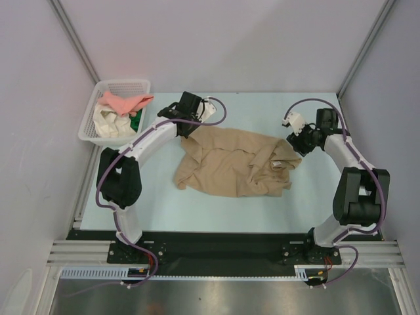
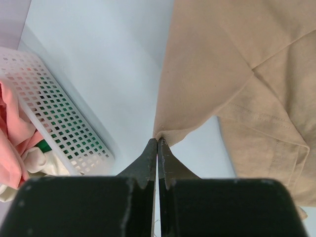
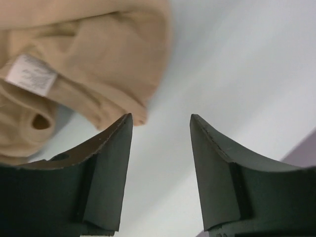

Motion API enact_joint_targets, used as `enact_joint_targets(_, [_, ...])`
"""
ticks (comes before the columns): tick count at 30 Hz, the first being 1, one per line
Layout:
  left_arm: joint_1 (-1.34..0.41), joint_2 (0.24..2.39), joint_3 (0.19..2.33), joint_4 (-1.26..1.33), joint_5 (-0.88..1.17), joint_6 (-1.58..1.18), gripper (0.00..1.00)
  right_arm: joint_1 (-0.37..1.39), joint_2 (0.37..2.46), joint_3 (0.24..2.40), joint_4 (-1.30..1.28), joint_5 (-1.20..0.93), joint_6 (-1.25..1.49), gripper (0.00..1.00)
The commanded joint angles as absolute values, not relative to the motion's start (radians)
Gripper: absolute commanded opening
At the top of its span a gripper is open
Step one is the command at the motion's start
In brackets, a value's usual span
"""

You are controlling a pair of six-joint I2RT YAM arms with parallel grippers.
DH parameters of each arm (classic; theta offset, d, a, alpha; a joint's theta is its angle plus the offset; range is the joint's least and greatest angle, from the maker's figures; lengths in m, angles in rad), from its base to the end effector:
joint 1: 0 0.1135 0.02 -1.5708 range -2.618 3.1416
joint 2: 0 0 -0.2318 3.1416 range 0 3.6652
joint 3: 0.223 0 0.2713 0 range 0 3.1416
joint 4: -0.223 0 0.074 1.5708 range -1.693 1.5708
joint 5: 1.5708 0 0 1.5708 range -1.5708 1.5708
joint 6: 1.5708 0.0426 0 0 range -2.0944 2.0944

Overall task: Fold and stack the t-shirts
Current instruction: Flatten the tshirt out

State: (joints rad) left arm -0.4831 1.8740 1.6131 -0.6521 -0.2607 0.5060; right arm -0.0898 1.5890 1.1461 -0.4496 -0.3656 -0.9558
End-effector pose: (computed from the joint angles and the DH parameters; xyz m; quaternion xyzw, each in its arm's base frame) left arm 0.3865 -0.1904 0.2333 0.4084 0.8459 0.1267 0.3188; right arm 0.3603 -0.0172 0.1975 -0.4440 0.8164 -0.0148 0.3690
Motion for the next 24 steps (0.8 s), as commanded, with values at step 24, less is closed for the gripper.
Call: enact_joint_targets(24, [-0.482, 1.861, 1.592, -0.632, -0.296, 0.505, 0.00, 0.038, 1.776, 1.193, -0.549, -0.403, -0.970, 0.40])
